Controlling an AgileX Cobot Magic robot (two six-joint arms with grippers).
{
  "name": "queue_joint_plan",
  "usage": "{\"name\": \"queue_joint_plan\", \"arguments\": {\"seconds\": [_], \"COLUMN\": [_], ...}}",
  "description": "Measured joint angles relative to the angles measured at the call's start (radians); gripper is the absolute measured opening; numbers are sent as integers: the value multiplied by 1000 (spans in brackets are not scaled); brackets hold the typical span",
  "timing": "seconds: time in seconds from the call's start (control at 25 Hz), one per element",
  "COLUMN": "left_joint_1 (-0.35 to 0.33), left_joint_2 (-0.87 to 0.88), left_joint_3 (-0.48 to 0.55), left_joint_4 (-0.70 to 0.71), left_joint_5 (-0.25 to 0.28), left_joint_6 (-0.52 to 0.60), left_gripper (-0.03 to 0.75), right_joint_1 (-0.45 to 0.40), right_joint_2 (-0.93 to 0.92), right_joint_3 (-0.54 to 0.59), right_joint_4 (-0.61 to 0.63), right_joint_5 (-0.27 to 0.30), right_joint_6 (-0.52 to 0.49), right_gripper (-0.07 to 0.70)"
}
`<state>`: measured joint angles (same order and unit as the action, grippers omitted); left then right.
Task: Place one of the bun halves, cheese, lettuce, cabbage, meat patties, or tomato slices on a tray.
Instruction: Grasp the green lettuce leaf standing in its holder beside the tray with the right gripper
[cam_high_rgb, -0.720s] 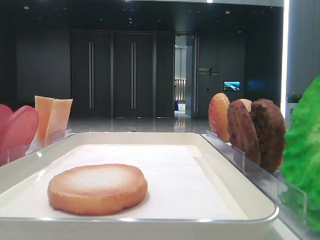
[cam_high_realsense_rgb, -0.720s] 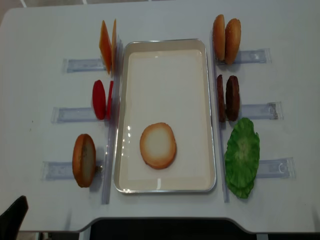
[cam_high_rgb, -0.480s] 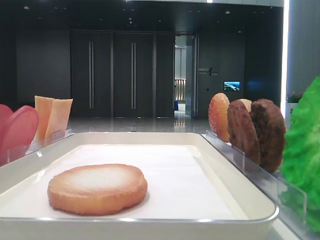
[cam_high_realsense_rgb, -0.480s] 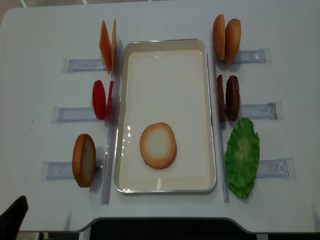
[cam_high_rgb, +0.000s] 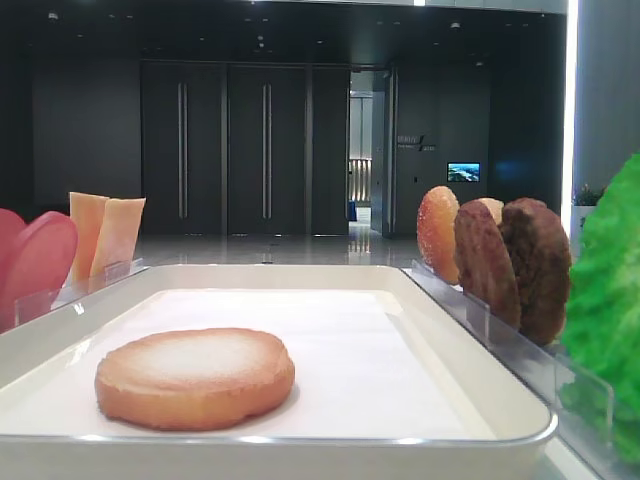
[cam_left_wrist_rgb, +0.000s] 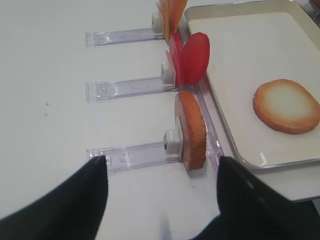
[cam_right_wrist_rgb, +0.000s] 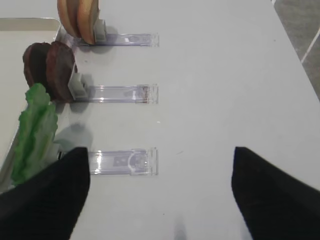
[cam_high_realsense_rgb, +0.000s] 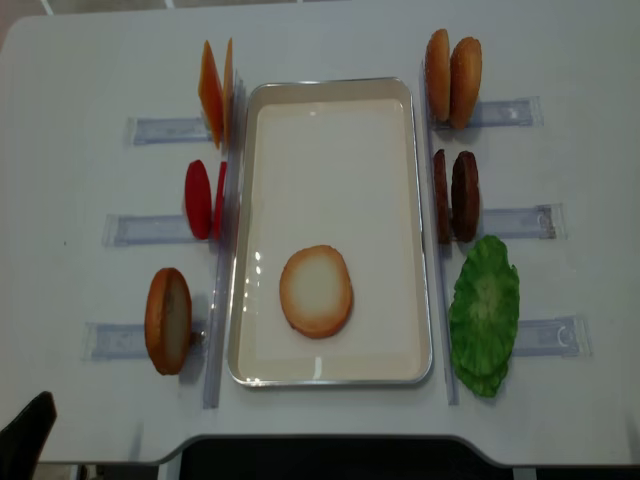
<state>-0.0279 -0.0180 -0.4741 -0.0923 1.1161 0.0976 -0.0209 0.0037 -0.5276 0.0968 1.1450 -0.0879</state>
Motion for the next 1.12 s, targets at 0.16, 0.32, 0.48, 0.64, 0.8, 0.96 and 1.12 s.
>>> {"name": "queue_joint_plan", "arguments": {"seconds": [0.16, 0.32, 0.48, 0.64, 0.8, 0.96, 1.12], "left_joint_1": [0, 0, 0, 0, 0, 0, 0], "left_joint_2": [0, 0, 0, 0, 0, 0, 0], "left_joint_3": [0, 0, 0, 0, 0, 0, 0], "left_joint_4": [0, 0, 0, 0, 0, 0, 0], "left_joint_5": [0, -1, -1, -1, -1, -1, -2], "left_joint_6": [0, 0, 0, 0, 0, 0, 0], "left_gripper": [517, 517, 517, 517, 517, 517, 517], "right_joint_1": [0, 0, 0, 0, 0, 0, 0], "right_joint_2": [131, 318, 507, 692, 871, 952, 994], "right_joint_3": [-38, -76, -126, -193, -274, -343, -374], "right_joint_4": [36, 109, 166, 182, 186, 186, 186], "right_joint_5": [4, 32, 66, 75, 75, 74, 74], "right_joint_6": [8, 10, 9, 9, 7, 2, 3], "right_gripper": [553, 553, 553, 553, 553, 553, 553]}}
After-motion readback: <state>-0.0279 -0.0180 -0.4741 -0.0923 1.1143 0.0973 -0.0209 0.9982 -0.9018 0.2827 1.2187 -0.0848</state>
